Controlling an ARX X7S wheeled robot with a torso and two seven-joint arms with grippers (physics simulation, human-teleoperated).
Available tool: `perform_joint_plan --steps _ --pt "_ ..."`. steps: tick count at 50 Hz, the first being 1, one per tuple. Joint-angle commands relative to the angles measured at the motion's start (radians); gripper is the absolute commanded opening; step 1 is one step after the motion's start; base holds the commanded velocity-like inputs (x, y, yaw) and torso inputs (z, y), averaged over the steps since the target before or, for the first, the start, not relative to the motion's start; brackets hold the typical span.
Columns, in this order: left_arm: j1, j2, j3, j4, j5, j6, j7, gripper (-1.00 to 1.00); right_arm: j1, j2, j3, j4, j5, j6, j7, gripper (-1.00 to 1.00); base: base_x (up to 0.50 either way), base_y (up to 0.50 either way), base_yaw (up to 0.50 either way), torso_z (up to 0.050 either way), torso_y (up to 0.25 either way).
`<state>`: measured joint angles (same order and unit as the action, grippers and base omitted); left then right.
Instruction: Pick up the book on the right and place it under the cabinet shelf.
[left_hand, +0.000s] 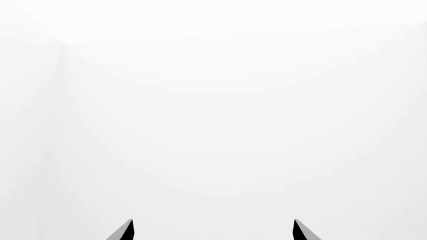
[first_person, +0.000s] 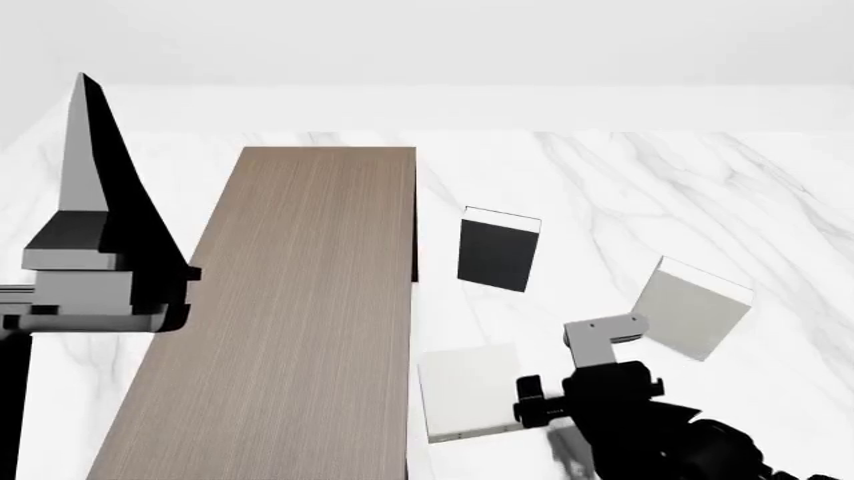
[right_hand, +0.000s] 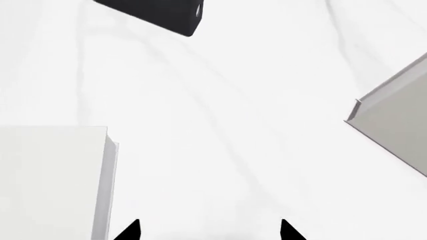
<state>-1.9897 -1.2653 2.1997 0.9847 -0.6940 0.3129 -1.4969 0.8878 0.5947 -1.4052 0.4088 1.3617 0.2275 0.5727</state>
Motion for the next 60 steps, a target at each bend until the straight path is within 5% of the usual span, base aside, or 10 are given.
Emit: perform_joint_plan --steps 1,60 --pt "0.012 -0.002 -0.015 -0.001 -0.003 -0.004 0.004 1.0 0.0 -0.031 -0.01 0.043 -0.002 0.007 -0.03 1.0 0.0 0.0 0.0 0.0 0.0" --pt "0.054 -0.026 -0.074 0.005 -0.01 -0.016 0.025 1.0 0.001 -0.157 -0.057 0.014 -0.048 0.043 -0.103 1.0 0.0 0.0 0.0 0.0 -0.002"
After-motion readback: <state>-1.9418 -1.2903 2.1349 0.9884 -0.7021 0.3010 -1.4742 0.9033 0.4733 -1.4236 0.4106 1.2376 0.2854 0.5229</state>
